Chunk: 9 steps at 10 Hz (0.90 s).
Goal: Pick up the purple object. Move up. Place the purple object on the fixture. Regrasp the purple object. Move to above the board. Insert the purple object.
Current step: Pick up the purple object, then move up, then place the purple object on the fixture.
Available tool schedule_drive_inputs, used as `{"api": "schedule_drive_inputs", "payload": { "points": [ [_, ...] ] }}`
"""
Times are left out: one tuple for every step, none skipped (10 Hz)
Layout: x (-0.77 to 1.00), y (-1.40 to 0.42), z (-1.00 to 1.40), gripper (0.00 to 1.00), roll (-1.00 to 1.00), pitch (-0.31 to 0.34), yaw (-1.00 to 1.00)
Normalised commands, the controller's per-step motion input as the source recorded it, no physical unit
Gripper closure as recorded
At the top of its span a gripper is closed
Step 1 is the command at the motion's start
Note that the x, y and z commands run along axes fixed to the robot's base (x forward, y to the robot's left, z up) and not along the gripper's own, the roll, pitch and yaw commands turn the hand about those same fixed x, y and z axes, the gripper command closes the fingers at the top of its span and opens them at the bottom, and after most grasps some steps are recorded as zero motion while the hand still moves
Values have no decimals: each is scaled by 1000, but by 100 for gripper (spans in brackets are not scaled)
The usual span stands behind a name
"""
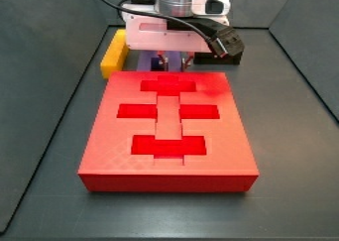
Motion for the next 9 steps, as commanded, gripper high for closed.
{"api": "schedule_drive_inputs", "payload": {
  "points": [
    [0,0,0,100,0,0,0],
    [0,0,0,100,0,0,0],
    [0,0,0,100,0,0,0],
    [0,0,833,100,0,0,0],
    [-13,-7,809,100,-3,10,-18],
    [-45,-10,590,100,-37,23,-12],
    [-22,6,290,100,-82,6,-11],
    [-17,37,0,100,0,0,0],
    [177,109,109,100,-600,-74,-323]
  ]
}}
